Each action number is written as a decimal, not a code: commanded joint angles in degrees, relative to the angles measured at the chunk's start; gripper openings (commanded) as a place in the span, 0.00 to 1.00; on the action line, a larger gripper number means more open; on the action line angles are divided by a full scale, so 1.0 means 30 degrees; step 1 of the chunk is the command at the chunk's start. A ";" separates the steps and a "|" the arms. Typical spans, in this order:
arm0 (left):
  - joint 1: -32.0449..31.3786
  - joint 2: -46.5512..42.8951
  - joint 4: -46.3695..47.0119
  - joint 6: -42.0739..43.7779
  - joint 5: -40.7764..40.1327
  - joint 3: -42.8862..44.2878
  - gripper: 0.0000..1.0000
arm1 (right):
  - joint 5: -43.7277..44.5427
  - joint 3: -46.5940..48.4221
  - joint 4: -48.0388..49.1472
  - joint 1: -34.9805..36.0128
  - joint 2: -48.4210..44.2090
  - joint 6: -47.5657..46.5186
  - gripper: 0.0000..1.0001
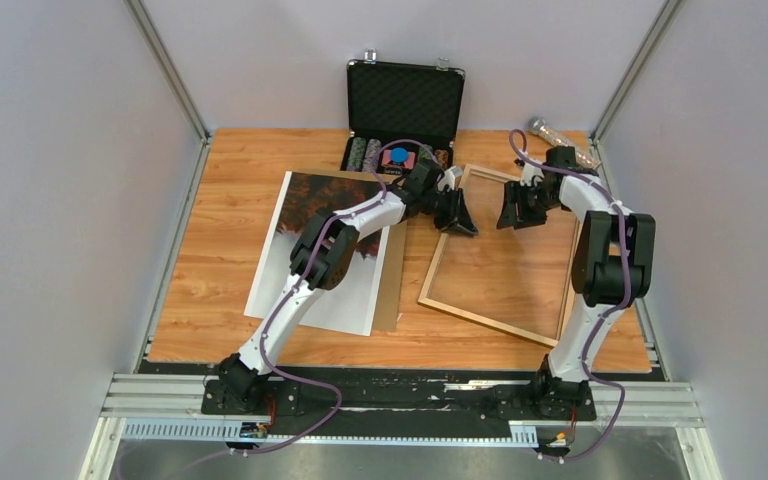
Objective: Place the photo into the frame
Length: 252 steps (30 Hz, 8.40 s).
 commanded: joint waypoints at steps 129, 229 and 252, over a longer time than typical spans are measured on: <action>0.1389 -0.8740 -0.5142 0.8084 -0.4130 -0.6721 0.98 | 0.2282 -0.1433 0.1576 0.0279 -0.3205 0.0851 0.59; 1.7450 -1.9502 -1.0422 2.1048 -0.5095 -1.7132 1.00 | -0.3210 0.2446 0.6346 0.8259 -0.0425 0.4595 0.67; 1.9204 -1.6651 -1.0102 2.1945 -0.2807 -1.7055 0.97 | -0.4140 0.3234 0.7505 1.1563 0.3839 0.8889 0.63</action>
